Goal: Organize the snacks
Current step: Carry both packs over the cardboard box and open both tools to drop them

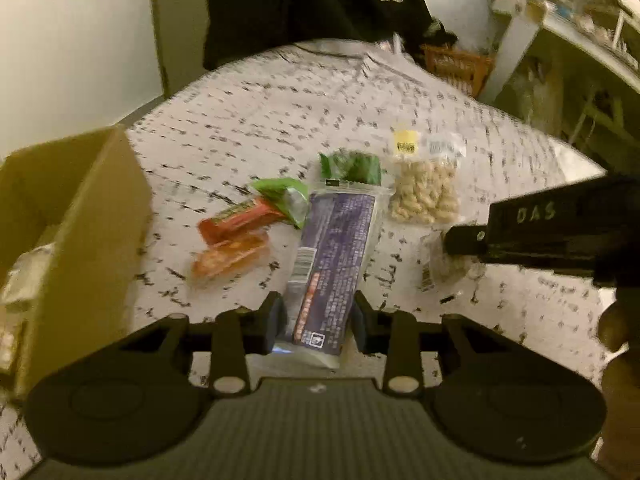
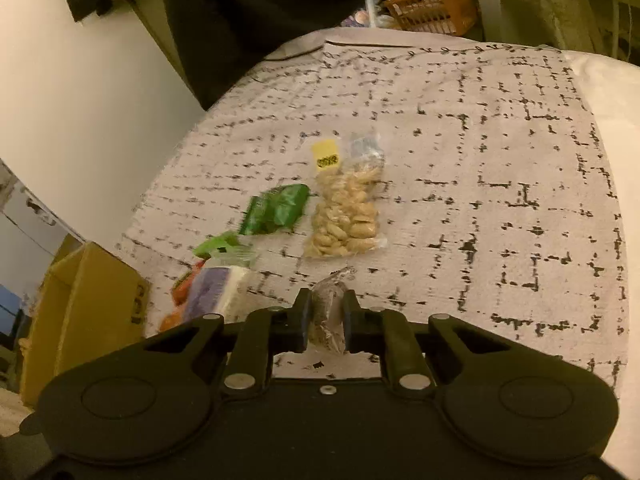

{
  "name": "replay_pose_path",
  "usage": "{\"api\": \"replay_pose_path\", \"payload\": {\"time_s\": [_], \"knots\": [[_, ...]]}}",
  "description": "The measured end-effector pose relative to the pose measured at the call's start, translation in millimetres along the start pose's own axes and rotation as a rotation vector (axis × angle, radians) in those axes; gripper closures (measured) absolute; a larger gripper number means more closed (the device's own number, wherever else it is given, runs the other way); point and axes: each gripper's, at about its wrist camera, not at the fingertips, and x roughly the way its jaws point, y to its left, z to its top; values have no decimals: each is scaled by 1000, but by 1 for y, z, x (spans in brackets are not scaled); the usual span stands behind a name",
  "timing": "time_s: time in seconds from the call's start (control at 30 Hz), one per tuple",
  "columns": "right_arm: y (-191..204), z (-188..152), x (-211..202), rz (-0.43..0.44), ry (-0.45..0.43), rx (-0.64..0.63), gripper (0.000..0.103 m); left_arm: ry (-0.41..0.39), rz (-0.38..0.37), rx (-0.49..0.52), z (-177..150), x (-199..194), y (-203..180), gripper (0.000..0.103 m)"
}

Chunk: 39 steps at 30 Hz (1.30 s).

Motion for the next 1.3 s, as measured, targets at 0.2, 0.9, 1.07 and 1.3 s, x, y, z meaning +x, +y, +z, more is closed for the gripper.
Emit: {"api": "replay_pose_path", "payload": {"time_s": [0.2, 0.9, 1.07, 1.3], "knots": [[10, -2, -13, 48, -36, -28, 88, -66, 1, -33, 4, -34, 6, 68], [87, -11, -51, 240, -140, -196, 89, -210, 101, -139, 26, -130, 71, 68], [95, -11, -60, 268, -191, -193, 89, -215, 134, -155, 26, -137, 91, 68], [107, -10, -63, 286, -191, -206, 89, -218, 183, -186, 20, -141, 119, 68]]}}
